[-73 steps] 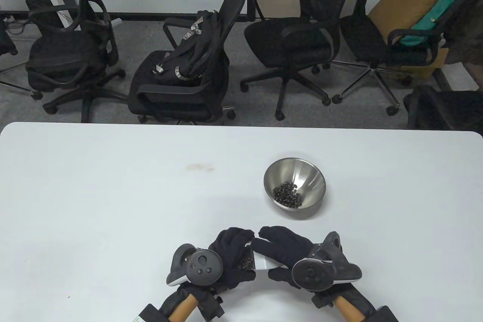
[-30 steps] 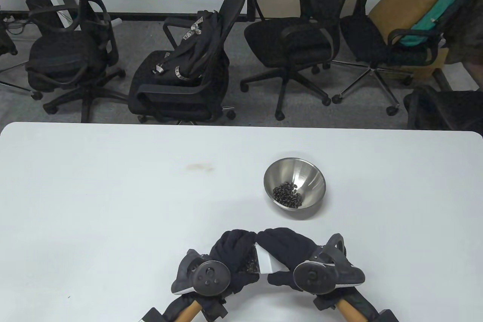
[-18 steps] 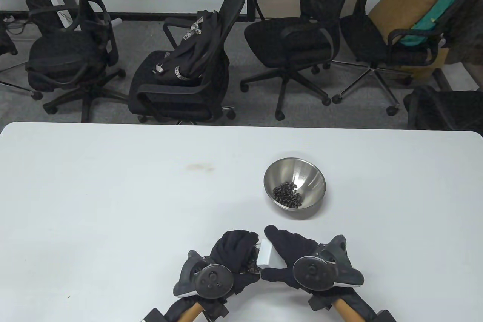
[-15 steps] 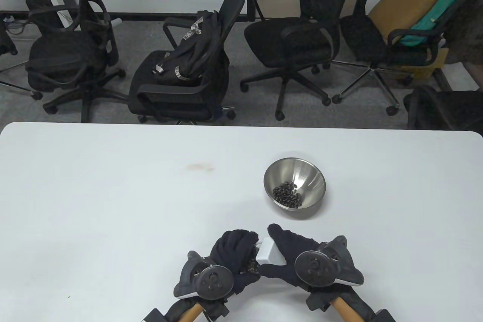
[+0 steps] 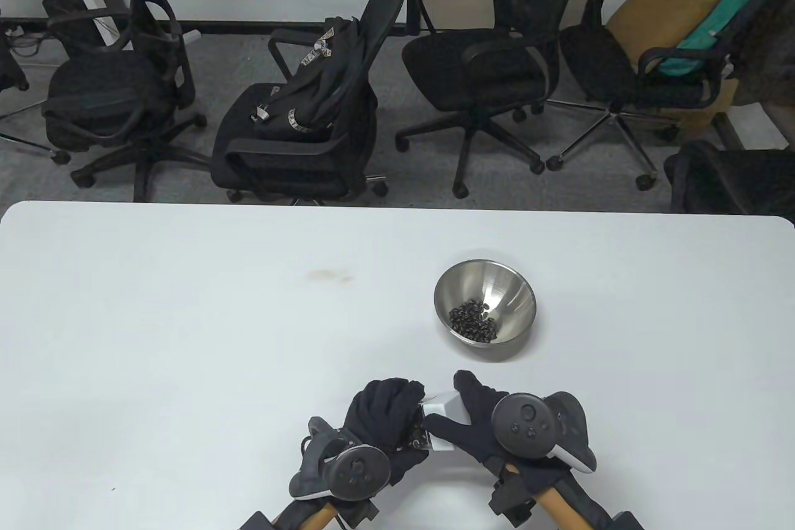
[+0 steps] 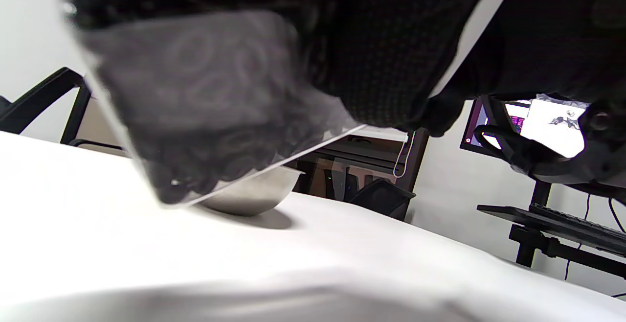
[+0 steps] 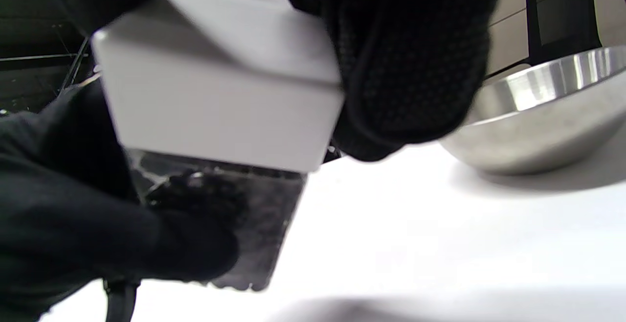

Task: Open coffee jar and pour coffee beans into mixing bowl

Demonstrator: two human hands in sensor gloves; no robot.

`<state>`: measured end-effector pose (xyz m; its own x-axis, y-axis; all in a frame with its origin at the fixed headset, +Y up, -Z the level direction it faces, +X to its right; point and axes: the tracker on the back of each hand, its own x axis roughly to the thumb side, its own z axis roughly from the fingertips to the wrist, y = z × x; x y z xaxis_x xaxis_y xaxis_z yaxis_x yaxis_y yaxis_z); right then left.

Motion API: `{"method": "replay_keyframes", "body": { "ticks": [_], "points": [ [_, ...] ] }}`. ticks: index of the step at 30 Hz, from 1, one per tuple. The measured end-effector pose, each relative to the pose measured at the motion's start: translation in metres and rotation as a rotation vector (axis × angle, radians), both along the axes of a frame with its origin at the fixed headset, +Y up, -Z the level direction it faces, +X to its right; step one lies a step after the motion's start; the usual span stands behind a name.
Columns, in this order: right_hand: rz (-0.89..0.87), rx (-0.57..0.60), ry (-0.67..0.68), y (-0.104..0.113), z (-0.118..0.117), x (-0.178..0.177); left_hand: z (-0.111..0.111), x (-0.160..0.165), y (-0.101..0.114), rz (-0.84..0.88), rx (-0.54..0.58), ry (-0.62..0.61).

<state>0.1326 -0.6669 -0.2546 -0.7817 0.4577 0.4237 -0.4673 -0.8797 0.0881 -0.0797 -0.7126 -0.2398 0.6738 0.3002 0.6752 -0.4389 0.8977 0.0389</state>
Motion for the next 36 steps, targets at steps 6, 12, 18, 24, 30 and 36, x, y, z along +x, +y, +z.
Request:
{"method": "replay_keyframes", "body": {
  "ticks": [6,12,18,24,30,36],
  "points": [
    [0.112,0.131,0.33,0.012,0.006,-0.001,-0.005,-0.004,-0.001,0.03,-0.053,-0.027],
    [0.267,0.262,0.349,0.011,0.014,-0.01,-0.007,-0.005,-0.001,0.057,-0.072,-0.063],
    [0.244,0.344,0.333,0.01,0.018,-0.01,-0.006,-0.005,-0.001,0.06,-0.057,-0.062],
    [0.227,0.372,0.298,0.011,0.018,-0.01,-0.005,-0.005,0.0,0.056,-0.037,-0.047],
    [0.183,0.325,0.243,0.01,0.013,-0.008,-0.001,-0.003,0.001,0.025,0.007,-0.027],
    [0.03,0.196,0.119,0.008,0.007,-0.003,0.003,0.0,0.004,0.012,0.059,0.006]
  ]
}}
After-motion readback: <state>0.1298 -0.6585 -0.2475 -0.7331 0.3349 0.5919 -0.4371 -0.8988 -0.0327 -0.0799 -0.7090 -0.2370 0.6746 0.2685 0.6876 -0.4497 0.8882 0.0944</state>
